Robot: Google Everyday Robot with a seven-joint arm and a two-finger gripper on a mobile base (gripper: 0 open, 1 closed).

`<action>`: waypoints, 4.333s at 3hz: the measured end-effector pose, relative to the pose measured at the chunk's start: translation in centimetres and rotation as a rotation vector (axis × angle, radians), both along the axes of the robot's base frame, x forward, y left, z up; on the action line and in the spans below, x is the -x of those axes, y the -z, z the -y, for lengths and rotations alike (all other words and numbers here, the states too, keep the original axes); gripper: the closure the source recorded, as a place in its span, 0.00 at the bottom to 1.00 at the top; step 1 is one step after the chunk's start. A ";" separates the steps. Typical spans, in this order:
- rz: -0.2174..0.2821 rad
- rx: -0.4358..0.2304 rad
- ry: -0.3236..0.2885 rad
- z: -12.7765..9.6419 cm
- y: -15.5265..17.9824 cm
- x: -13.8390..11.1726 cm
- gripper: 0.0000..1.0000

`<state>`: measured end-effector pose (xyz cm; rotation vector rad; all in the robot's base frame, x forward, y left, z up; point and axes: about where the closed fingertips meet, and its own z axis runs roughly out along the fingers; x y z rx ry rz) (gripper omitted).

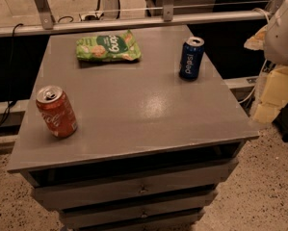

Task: Pick green rice chip bag

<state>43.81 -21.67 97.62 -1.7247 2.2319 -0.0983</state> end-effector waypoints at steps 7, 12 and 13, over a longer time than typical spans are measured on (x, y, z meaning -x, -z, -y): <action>0.187 -0.265 -0.273 -22.7 -2.5 -18.9 0.00; 0.213 -0.568 -0.088 -26.3 8.3 -36.4 0.00; 0.162 -0.605 -0.078 -27.8 10.4 -37.3 0.00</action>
Offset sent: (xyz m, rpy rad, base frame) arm 0.0587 0.0750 -0.0134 0.0936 -0.0282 0.1269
